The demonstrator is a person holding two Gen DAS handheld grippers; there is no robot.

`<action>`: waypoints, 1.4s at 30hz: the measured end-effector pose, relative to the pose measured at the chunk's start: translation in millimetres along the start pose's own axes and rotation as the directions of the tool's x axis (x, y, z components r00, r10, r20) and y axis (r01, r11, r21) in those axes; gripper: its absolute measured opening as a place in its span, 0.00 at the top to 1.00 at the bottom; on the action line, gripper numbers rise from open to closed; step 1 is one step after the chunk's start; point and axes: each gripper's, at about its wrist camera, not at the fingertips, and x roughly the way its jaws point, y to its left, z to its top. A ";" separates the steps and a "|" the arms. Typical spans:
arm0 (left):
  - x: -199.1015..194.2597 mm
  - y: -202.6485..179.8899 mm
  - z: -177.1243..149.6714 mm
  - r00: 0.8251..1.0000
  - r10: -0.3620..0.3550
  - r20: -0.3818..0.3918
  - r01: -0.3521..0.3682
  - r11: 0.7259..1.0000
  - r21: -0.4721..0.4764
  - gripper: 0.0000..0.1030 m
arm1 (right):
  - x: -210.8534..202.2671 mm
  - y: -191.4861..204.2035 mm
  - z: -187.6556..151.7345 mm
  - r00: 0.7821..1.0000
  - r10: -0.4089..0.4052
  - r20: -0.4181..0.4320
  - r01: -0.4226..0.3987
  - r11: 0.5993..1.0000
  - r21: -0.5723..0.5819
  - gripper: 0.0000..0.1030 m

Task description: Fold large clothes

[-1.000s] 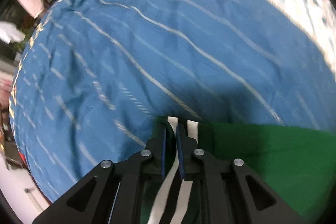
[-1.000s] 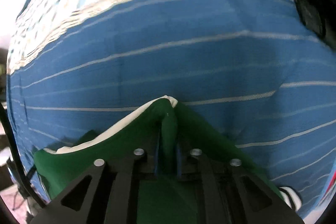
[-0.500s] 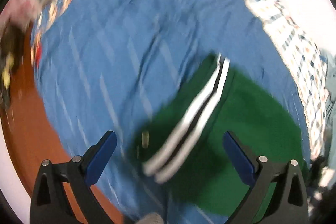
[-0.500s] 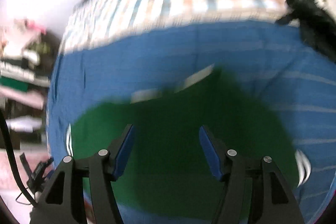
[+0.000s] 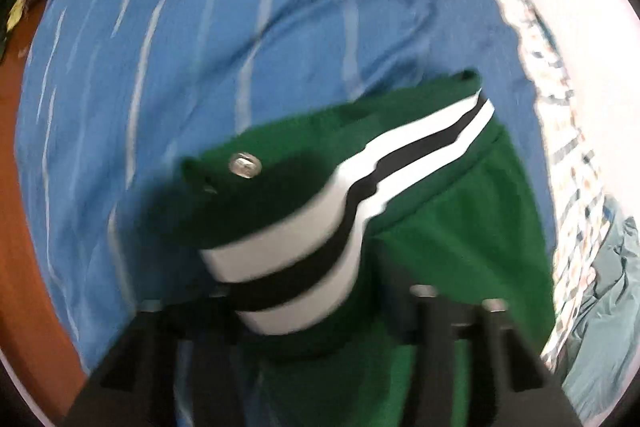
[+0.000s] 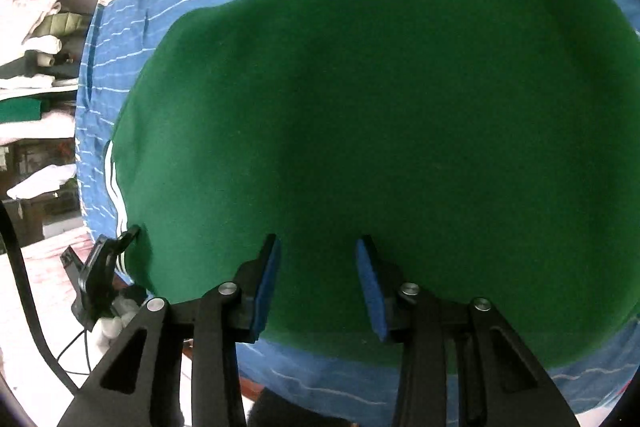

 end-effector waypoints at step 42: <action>-180.7 -257.4 -196.2 0.879 -0.434 0.198 0.006 0.425 0.905 0.72 | -101.6 -125.0 -74.2 0.991 0.034 0.129 -0.058 0.981 0.188 0.28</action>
